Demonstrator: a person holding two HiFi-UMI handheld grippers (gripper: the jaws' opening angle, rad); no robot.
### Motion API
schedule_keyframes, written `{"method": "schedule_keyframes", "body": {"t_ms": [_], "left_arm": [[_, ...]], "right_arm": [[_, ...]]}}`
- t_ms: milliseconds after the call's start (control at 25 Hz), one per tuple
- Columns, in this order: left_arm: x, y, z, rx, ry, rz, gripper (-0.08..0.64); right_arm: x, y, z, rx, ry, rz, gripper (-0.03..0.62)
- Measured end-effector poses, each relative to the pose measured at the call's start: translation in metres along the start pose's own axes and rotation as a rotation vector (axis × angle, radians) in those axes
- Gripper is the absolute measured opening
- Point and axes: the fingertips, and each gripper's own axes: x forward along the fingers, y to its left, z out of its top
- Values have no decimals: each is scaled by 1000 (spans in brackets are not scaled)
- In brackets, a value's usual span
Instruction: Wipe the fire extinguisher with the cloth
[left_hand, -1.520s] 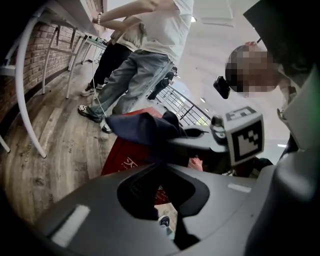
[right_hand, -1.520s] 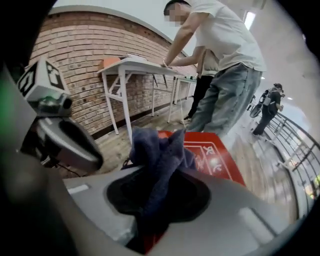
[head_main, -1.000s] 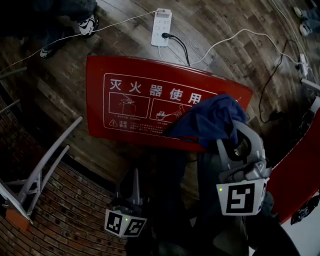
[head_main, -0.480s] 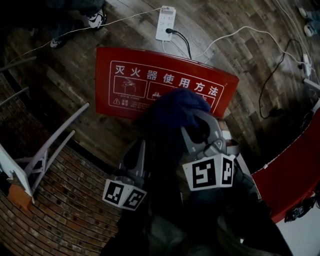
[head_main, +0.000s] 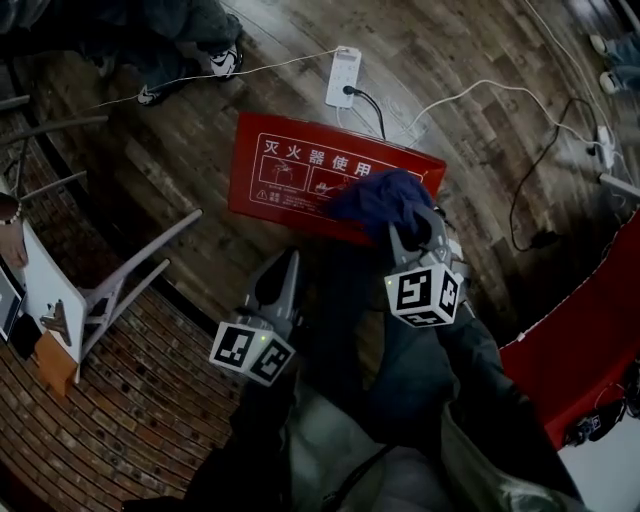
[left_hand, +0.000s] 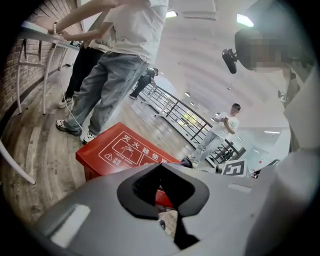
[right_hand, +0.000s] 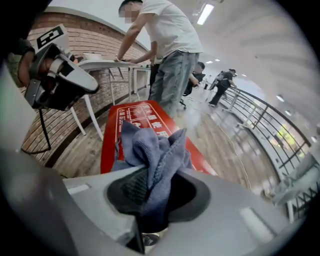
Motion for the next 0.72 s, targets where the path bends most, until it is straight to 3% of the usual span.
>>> {"method": "schedule_keyframes", "body": {"t_ms": [80, 200, 360, 480, 600, 720], "left_arm": [[-4, 1, 0, 0, -2, 8, 5], [-10, 5, -10, -3, 5, 27, 5], [-11, 5, -32, -21, 23, 43, 5], [-7, -5, -45, -24, 31, 31, 5], [-7, -19, -48, -32, 32, 30, 5], [-5, -28, -52, -38, 26, 21, 5]], "right_arm": [[-4, -11, -7, 49, 17, -39, 89], [1, 1, 1, 35, 27, -42, 87], [16, 60, 34, -116, -37, 98, 87], [21, 85, 42, -241, -82, 150, 87], [9, 70, 27, -257, -114, 144, 87], [-9, 10, -12, -130, -79, 41, 87]]}}
